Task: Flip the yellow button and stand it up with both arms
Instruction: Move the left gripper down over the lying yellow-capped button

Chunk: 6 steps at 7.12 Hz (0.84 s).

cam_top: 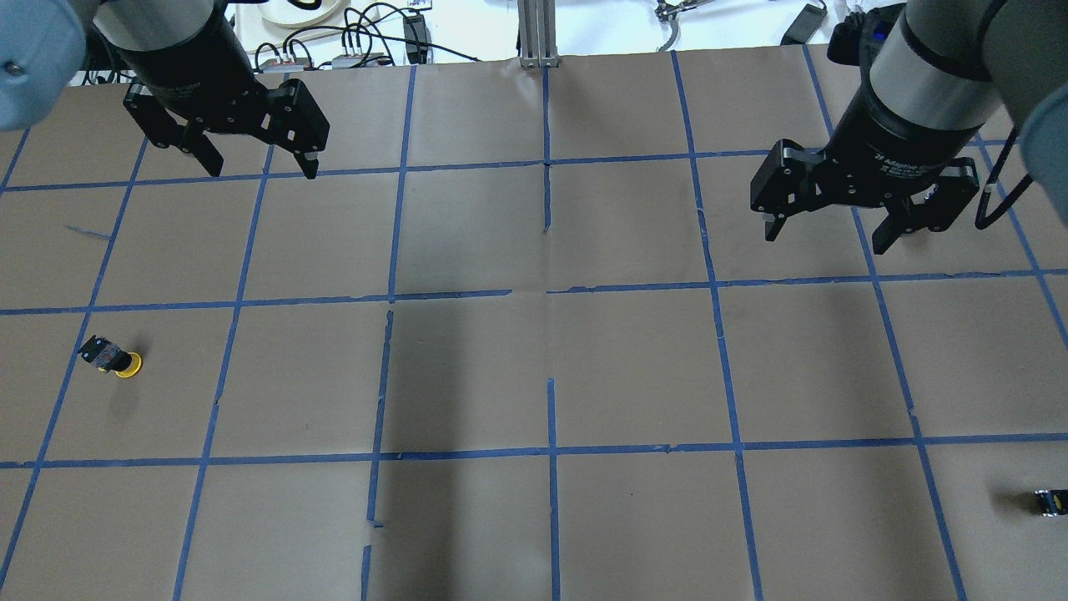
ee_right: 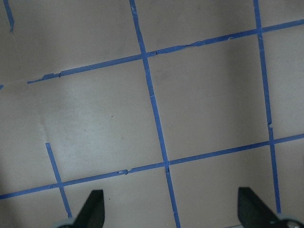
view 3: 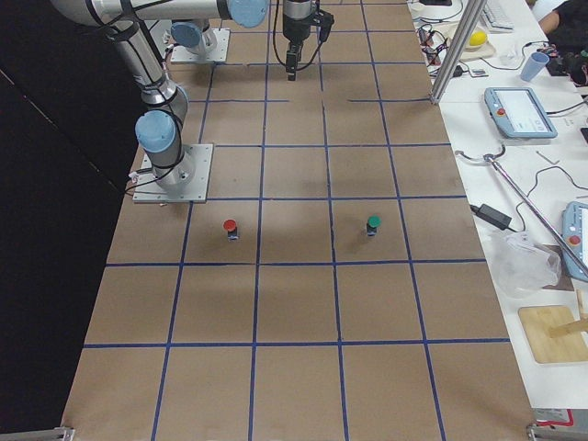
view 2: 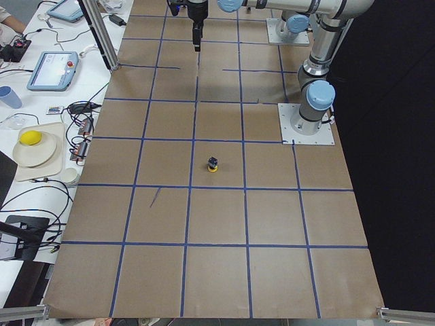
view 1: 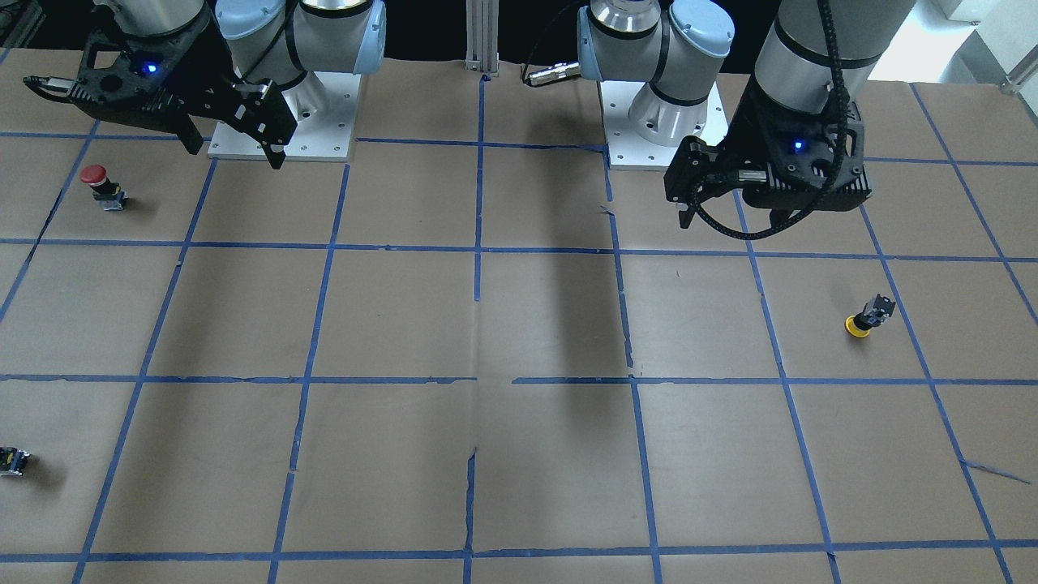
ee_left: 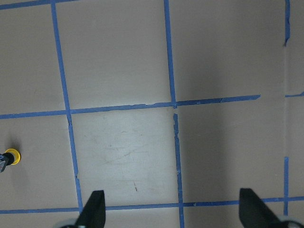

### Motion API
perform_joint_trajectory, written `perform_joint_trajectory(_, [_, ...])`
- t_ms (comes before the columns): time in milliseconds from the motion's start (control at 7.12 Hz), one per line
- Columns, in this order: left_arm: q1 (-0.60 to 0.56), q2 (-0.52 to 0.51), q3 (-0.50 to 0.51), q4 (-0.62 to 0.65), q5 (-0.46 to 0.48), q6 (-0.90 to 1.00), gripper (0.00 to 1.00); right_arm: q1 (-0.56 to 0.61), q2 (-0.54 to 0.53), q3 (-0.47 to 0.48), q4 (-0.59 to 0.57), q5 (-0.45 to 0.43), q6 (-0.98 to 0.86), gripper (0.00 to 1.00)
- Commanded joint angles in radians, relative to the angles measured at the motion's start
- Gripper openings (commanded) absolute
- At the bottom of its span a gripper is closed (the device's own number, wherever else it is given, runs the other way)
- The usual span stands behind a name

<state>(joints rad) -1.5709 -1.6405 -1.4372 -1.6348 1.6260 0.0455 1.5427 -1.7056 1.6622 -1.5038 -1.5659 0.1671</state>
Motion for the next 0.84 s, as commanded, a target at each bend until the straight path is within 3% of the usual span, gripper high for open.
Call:
perform_joint_trajectory(0, [0.005, 0.023, -0.056, -0.004, -0.003, -0.004, 1.00, 0.001, 0.000, 0.001, 0.002, 0.000, 0.000, 1.00])
perform_joint_trajectory(421, [0.240, 0.030, -0.118, -0.022, -0.018, 0.216, 0.99, 0.001, 0.000, -0.001, -0.004, 0.007, 0.002, 1.00])
perform_joint_trajectory(702, [0.476, 0.025, -0.233, 0.080, -0.017, 0.495, 0.99, 0.001, -0.003, 0.004, -0.004, 0.001, 0.002, 1.00])
